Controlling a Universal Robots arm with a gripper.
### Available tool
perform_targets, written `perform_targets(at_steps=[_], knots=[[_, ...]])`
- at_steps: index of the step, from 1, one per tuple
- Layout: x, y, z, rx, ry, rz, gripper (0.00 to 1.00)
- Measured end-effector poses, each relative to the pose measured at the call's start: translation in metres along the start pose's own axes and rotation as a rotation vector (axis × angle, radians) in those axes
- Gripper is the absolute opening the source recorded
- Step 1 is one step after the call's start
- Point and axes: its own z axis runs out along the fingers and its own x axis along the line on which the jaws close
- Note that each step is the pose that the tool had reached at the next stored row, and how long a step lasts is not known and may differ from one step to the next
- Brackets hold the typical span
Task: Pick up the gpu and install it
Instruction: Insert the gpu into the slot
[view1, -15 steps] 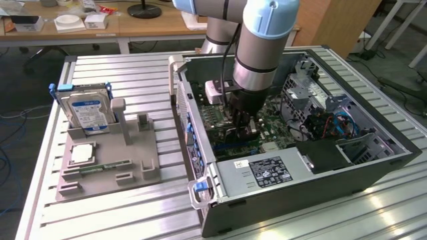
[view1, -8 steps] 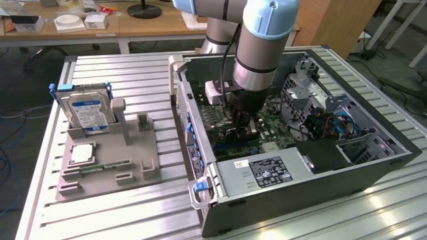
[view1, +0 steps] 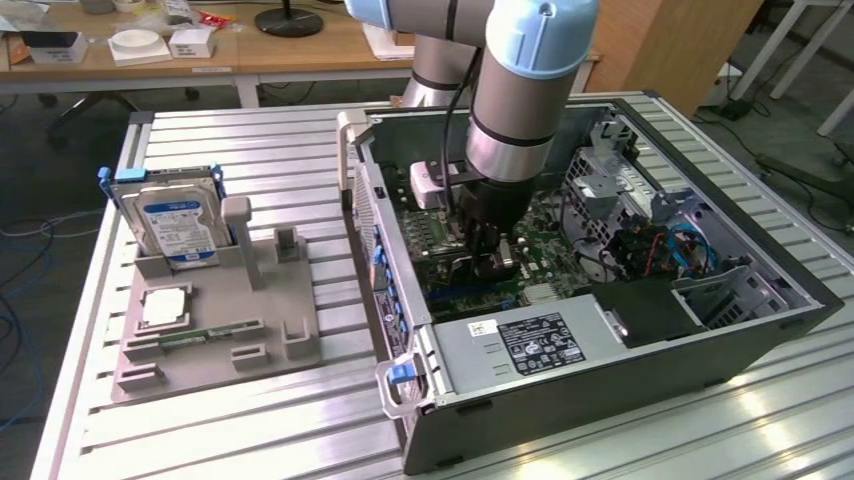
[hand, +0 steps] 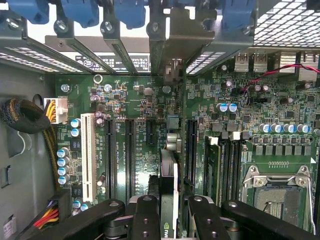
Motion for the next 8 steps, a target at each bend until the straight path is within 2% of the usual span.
perform_targets(at_steps=[8], knots=[[0.0002, 0.0002, 0.0033, -0.0003, 0.0006, 0.0, 0.27]])
